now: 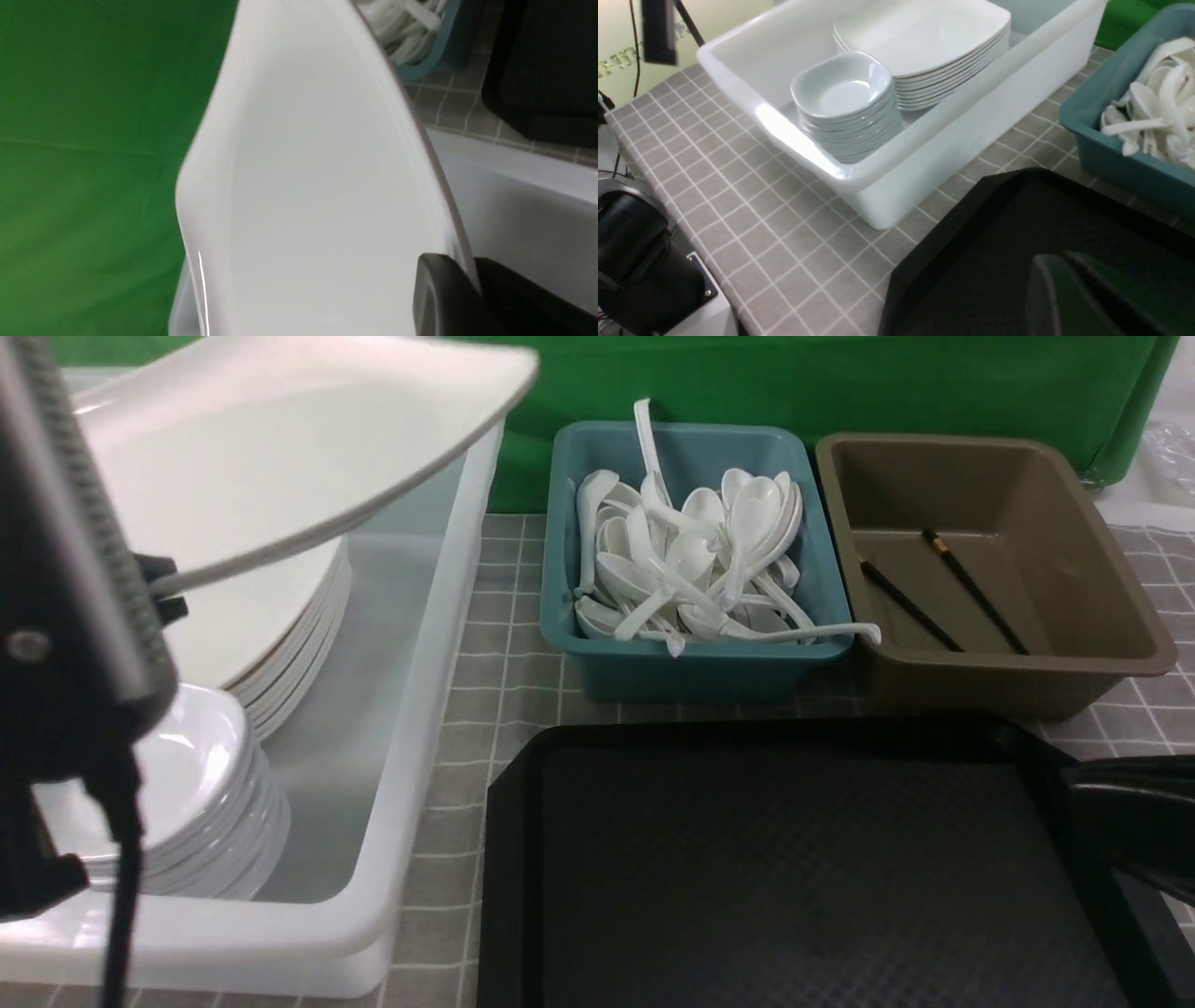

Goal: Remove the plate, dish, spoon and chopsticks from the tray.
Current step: Use the left arm to put the plate into the large storage box on the left

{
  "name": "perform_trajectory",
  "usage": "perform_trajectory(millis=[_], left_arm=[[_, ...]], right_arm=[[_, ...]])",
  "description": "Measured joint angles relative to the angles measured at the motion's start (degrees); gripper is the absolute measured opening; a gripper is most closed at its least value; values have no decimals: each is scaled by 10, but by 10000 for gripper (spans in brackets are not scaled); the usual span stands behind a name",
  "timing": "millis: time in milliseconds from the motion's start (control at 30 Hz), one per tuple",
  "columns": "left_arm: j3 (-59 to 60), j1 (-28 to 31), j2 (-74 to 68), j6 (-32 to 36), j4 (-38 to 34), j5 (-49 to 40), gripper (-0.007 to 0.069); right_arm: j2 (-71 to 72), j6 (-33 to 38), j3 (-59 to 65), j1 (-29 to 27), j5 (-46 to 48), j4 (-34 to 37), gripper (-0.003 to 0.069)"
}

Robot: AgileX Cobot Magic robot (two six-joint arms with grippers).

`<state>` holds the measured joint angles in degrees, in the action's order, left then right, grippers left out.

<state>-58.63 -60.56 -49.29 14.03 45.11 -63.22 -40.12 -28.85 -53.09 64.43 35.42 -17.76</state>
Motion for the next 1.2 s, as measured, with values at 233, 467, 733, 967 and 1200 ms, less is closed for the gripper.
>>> perform_trajectory(millis=[233,467,733,967,1200], left_arm=[[0,180,-68,67,-94,120,31],[0,432,-159,262,-258,285,31],[0,545,-269,377,-290,322,31],[0,570,-334,389,-270,360,31],[0,577,-387,400,-230,398,31]], right_arm=[[-29,25,-10,0,-20,1,32],[-29,38,-11,0,2,1,32],[-29,56,-11,0,33,1,32],[-29,76,-11,0,36,1,32],[-30,86,-11,0,37,1,32]])
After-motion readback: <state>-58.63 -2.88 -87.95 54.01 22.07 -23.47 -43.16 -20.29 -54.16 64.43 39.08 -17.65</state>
